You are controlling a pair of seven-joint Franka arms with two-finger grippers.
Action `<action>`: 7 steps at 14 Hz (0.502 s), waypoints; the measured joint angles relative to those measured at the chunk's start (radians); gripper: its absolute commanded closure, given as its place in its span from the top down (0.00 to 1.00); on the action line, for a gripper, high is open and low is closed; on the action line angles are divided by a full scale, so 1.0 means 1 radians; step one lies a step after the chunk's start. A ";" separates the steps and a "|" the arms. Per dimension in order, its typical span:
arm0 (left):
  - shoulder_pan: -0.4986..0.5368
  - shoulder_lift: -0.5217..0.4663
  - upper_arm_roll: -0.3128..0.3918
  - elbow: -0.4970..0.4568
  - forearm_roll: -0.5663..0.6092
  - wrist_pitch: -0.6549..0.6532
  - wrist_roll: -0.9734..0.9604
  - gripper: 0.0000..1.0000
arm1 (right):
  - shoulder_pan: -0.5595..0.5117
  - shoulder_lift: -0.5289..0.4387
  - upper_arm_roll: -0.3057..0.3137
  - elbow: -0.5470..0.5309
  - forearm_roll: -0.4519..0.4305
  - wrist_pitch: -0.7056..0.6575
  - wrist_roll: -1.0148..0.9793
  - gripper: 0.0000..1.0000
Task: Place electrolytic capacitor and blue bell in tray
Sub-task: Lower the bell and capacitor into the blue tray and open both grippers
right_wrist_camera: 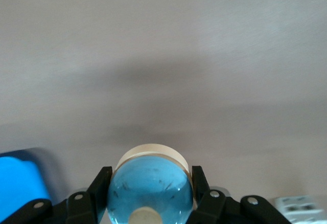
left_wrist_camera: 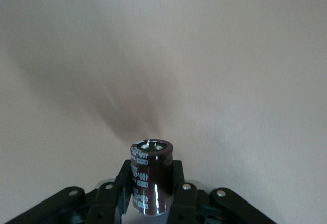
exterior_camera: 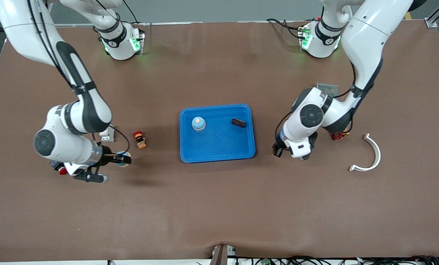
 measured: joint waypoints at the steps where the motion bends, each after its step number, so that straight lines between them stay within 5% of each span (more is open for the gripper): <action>1: -0.016 0.009 0.000 0.012 0.000 0.000 -0.018 0.00 | 0.032 -0.005 0.000 0.000 -0.001 0.000 0.051 0.00; 7: -0.071 0.020 0.000 0.057 0.000 0.000 -0.083 0.00 | 0.228 -0.014 0.001 -0.004 -0.071 0.018 0.394 0.00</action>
